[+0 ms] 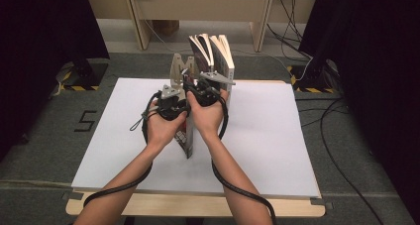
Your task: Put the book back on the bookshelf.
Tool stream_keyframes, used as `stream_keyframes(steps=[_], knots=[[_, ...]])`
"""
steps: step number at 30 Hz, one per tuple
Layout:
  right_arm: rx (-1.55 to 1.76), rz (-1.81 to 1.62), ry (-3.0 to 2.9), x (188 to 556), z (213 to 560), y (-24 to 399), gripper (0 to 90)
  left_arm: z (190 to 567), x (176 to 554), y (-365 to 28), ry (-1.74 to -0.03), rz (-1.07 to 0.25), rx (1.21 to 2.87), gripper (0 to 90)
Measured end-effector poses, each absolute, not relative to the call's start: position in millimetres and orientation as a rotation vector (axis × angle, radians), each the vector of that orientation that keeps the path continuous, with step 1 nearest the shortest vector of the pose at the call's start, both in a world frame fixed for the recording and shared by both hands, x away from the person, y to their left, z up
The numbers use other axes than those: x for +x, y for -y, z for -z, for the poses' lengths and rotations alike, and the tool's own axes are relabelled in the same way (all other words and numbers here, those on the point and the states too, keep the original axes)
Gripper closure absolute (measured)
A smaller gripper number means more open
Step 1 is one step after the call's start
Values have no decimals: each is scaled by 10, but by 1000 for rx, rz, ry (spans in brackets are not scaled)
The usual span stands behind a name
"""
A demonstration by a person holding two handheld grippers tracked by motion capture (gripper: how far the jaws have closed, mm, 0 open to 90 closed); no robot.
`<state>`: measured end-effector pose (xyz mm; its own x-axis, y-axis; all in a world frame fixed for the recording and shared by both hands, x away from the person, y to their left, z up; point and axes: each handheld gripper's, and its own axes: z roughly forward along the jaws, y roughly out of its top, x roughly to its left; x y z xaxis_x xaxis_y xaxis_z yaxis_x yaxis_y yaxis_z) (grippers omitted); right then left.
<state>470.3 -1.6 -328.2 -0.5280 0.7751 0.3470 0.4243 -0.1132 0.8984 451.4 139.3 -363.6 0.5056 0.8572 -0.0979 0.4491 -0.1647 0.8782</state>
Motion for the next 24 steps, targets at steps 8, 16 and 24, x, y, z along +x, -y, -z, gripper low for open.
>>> stream_keyframes(steps=[8,16,24], knots=[[1281,-1665,-1901,4711,3279,-73,819,3651,4476,-1464,-1110,-594,1810,768],[1198,-1695,-1963,4659,3253,-75,660,3700,4483,-1571,-1135,-576,1760,834],[1210,-1684,-1896,4546,3314,255,617,3698,4465,-1653,-1120,-549,1715,844]])
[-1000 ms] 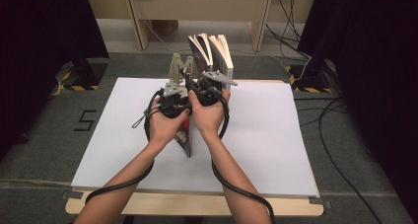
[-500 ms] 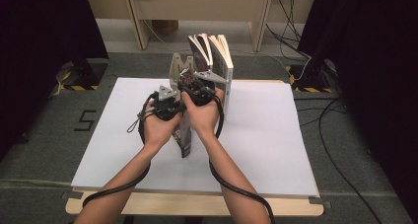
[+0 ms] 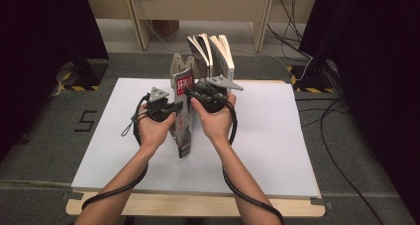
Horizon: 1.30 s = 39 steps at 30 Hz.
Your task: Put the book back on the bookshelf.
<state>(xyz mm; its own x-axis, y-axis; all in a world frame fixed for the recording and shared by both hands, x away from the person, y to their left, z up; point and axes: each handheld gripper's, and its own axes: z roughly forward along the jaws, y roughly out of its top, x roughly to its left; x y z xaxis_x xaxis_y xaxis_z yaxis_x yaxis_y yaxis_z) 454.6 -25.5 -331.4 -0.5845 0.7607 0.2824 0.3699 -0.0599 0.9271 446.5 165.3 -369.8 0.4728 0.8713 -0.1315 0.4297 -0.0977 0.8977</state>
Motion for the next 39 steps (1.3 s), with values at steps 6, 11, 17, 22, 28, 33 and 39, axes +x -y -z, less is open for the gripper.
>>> stream_keyframes(steps=[6,11,17,22,28,33,39], knots=[[1261,-1636,-1915,4491,3499,493,601,3710,4452,-1666,-1103,-537,1691,852],[1299,-1604,-1916,4425,3639,683,596,3688,4450,-1693,-1099,-528,1688,857],[1383,-1567,-1942,4324,3926,918,595,3671,4442,-1729,-1084,-523,1683,860],[1405,-1502,-1918,4251,4116,1129,594,3646,4431,-1762,-1069,-532,1674,861],[1425,-1429,-1880,4172,4289,1361,594,3624,4424,-1789,-1059,-541,1671,862],[1419,-1397,-1859,4088,4430,1482,594,3607,4414,-1814,-1053,-560,1669,863],[1458,-1397,-1850,4050,4529,1562,595,3584,4389,-1850,-1054,-575,1664,863]])
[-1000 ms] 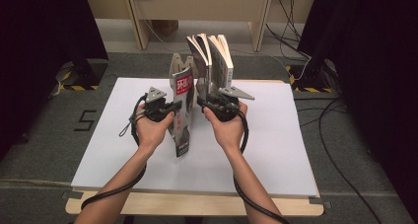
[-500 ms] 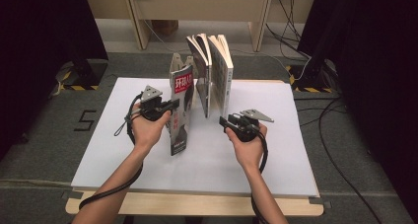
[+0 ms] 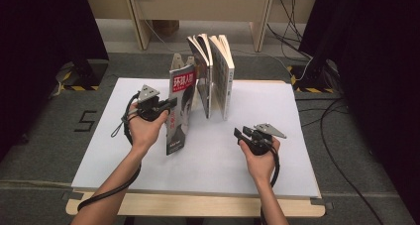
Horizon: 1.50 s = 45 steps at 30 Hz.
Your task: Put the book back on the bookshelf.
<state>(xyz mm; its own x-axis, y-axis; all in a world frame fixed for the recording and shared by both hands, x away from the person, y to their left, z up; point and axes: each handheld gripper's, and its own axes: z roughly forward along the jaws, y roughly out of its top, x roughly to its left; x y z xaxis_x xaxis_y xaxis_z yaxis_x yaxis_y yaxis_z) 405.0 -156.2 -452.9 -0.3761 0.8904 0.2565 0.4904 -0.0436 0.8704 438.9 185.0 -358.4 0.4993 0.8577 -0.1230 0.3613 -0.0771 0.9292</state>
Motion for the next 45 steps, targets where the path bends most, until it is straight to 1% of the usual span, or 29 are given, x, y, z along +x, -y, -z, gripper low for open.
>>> stream_keyframes(steps=[14,27,38,45], knots=[[1472,-1394,-1826,4021,4551,1632,596,3501,4358,-2008,-1081,-603,1618,864],[1482,-1394,-1820,4026,4565,1651,596,3333,4336,-2156,-1081,-648,1578,865],[1499,-1410,-1803,4013,4561,1664,597,3183,4542,-2177,-1087,-690,1530,865],[1502,-1404,-1803,4004,4573,1689,597,3138,4617,-2167,-1091,-689,1508,865]])
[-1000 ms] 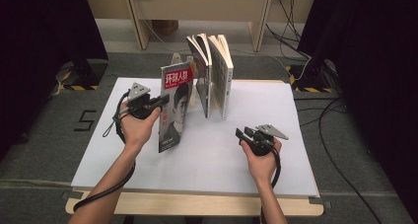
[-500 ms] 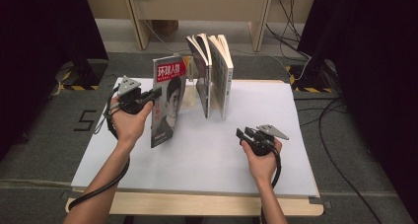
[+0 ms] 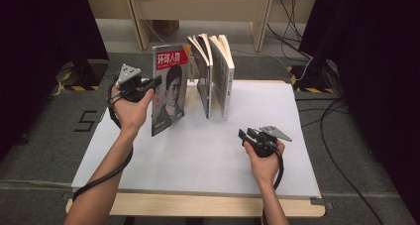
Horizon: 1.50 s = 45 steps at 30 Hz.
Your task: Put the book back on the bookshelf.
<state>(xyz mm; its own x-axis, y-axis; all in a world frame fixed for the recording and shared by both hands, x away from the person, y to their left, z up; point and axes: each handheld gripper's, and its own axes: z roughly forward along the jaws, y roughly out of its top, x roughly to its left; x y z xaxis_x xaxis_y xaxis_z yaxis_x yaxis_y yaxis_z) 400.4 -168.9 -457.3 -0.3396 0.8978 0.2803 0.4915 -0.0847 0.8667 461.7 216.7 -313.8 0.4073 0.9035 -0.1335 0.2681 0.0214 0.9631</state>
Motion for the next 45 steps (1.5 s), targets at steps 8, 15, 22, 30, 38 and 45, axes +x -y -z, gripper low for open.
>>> stream_keyframes(steps=[8,15,22,30,38,45], knots=[[1516,-1408,-1793,4002,4578,1708,596,3108,4729,-2112,-1098,-709,1482,864],[1515,-1410,-1793,4011,4589,1724,597,3095,4853,-2037,-1097,-712,1465,864],[1522,-1420,-1792,4018,4605,1728,596,3095,4962,-1972,-1105,-720,1457,864],[1537,-1416,-1798,4025,4630,1734,597,3131,5046,-1951,-1120,-734,1439,864],[1528,-1409,-1802,4026,4635,1742,596,3113,5122,-1909,-1118,-748,1414,864],[1533,-1410,-1805,4034,4659,1742,596,3191,5239,-1840,-1096,-785,1390,863]])
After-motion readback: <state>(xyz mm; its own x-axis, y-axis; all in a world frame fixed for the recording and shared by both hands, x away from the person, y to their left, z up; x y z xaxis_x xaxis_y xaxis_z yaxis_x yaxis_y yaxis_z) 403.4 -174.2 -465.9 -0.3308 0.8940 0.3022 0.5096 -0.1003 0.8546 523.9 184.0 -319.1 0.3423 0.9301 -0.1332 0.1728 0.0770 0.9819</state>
